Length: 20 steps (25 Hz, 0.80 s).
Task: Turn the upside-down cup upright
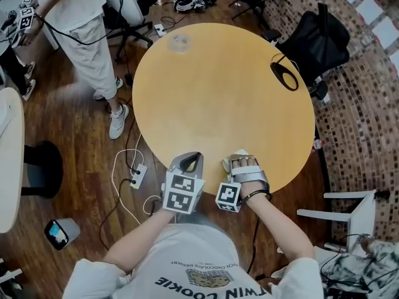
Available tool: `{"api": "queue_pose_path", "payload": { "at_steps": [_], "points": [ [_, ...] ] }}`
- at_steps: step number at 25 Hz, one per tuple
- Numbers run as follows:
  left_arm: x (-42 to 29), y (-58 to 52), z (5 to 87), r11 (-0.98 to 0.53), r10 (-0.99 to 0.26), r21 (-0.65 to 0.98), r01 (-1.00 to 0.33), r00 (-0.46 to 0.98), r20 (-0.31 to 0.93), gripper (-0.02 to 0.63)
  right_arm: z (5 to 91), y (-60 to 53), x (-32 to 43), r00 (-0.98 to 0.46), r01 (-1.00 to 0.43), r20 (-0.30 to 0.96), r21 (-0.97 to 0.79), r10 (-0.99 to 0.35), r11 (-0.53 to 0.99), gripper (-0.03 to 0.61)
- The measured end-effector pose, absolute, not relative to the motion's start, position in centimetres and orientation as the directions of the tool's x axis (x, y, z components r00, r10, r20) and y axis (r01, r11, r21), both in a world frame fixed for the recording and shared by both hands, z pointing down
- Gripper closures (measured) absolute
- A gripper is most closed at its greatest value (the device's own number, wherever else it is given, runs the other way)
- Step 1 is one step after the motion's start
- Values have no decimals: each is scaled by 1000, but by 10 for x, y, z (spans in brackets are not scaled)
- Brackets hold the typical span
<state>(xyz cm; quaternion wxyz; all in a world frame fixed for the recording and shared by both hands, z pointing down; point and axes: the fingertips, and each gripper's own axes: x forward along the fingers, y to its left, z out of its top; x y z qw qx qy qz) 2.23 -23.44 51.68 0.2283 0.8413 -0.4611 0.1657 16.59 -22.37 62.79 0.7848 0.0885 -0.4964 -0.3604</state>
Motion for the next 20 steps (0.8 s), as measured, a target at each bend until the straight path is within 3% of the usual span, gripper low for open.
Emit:
{"api": "queue_pose_path", "payload": {
  "at_steps": [20],
  "points": [
    [31, -230, 513, -478, -691, 255, -841, 539, 482, 611, 619, -222, 170, 147, 283, 749, 594, -646, 753, 311]
  ]
}}
